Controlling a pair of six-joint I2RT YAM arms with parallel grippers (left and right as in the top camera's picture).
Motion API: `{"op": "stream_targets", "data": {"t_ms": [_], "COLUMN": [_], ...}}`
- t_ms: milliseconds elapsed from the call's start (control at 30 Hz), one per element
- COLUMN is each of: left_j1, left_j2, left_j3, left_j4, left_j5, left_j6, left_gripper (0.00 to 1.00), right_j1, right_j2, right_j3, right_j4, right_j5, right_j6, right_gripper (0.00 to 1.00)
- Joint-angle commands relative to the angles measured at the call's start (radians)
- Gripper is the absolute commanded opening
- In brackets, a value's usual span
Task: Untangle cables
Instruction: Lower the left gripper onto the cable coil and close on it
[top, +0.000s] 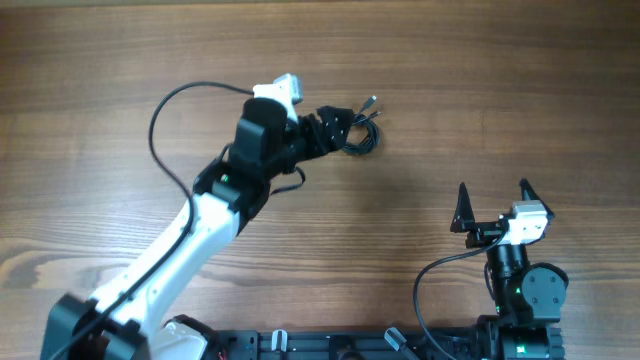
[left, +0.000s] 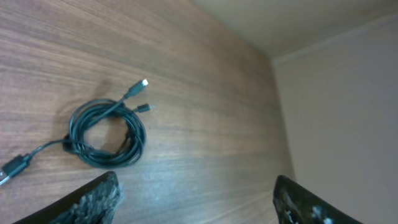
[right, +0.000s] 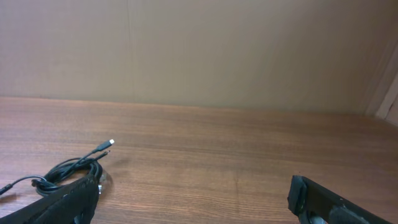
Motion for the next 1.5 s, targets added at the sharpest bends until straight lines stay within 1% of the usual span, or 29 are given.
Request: {"op": "stream_targets", "data": {"t_ms": [0,67,100,167,200,267,367,433,533,600,767,800,933,1000,1067,1133,1167,1200,1233,1300,1333,1467], "left_j1": [-0.005,-0.006,-0.01,-0.036,-0.044,-0.07,-0.09,-0.095,-0.098,-0.1,-0.104,-0.106,-0.13,-0.136,-0.137,-0.137,-0.137,-0.137,-0.137,-0.135,-0.131,-0.124], "left_j2": [0.145,0.232,0.249,0.294,0.308,0.356,0.414,0.442,0.479,0.509,0.544,0.553,0.566,0.566,0.566,0.566,0.566,0.566,0.566,0.565,0.554,0.457], "left_j3": [0.126,0.184,0.189,0.19,0.19,0.19,0.19,0.19,0.19,0.19,0.19,0.19,0.19,0.19,0.19,0.19,0.19,0.19,0.19,0.19,0.19,0.19], "left_j4": [-0.054,-0.066,-0.062,-0.063,-0.059,-0.043,-0.029,-0.019,-0.002,-0.002,-0.002,-0.002,0.002,0.001,0.003,-0.003,-0.004,-0.003,-0.003,-0.003,-0.017,-0.09], "left_j5": [-0.024,-0.058,-0.079,-0.171,-0.179,-0.188,-0.217,-0.221,-0.227,-0.226,-0.225,-0.223,-0.245,-0.291,-0.298,-0.312,-0.312,-0.313,-0.312,-0.312,-0.312,-0.312], "left_j6": [0.025,0.025,0.024,0.02,0.009,-0.04,-0.12,-0.165,-0.192,-0.246,-0.283,-0.3,-0.301,-0.3,-0.3,-0.299,-0.299,-0.291,-0.289,-0.284,-0.249,-0.236], "left_gripper": [0.78,0.73,0.72,0.69,0.68,0.65,0.54,0.54,0.55,0.55,0.54,0.53,0.45,0.45,0.43,0.29,0.16,0.07,0.04,0.04,0.04,0.04], "right_j1": [0.0,0.0,0.0,0.0,0.0,0.0,0.0,0.0,0.0,0.0,0.0,0.0,0.0,0.0,0.0,0.0,0.0,0.0,0.0,0.0,0.0,0.0], "right_j2": [-0.006,-0.006,-0.006,-0.006,-0.006,-0.006,-0.006,-0.006,-0.006,-0.006,-0.006,-0.006,-0.006,-0.006,-0.006,-0.006,-0.006,-0.006,-0.006,-0.006,-0.006,-0.006], "right_j3": [-0.001,-0.001,-0.001,-0.001,-0.001,-0.001,-0.001,-0.001,-0.001,-0.001,-0.001,-0.001,-0.001,-0.001,-0.001,-0.001,-0.001,-0.001,-0.001,-0.001,-0.001,-0.001], "right_j4": [0.003,0.003,0.003,0.003,0.003,0.003,0.003,0.003,0.003,0.003,0.003,0.003,0.003,0.003,0.003,0.003,0.003,0.003,0.003,0.003,0.003,0.003], "right_j5": [0.016,0.016,0.016,0.016,0.016,0.016,0.016,0.016,0.016,0.016,0.016,0.016,0.016,0.016,0.016,0.016,0.016,0.016,0.016,0.016,0.016,0.016], "right_j6": [0.014,0.014,0.014,0.014,0.014,0.014,0.014,0.014,0.014,0.014,0.014,0.014,0.014,0.014,0.014,0.014,0.014,0.014,0.014,0.014,0.014,0.014], "right_gripper": [1.0,1.0,1.0,1.0,1.0,1.0,1.0,1.0,1.0,1.0,1.0,1.0,1.0,1.0,1.0,1.0,1.0,1.0,1.0,1.0,1.0,1.0]}}
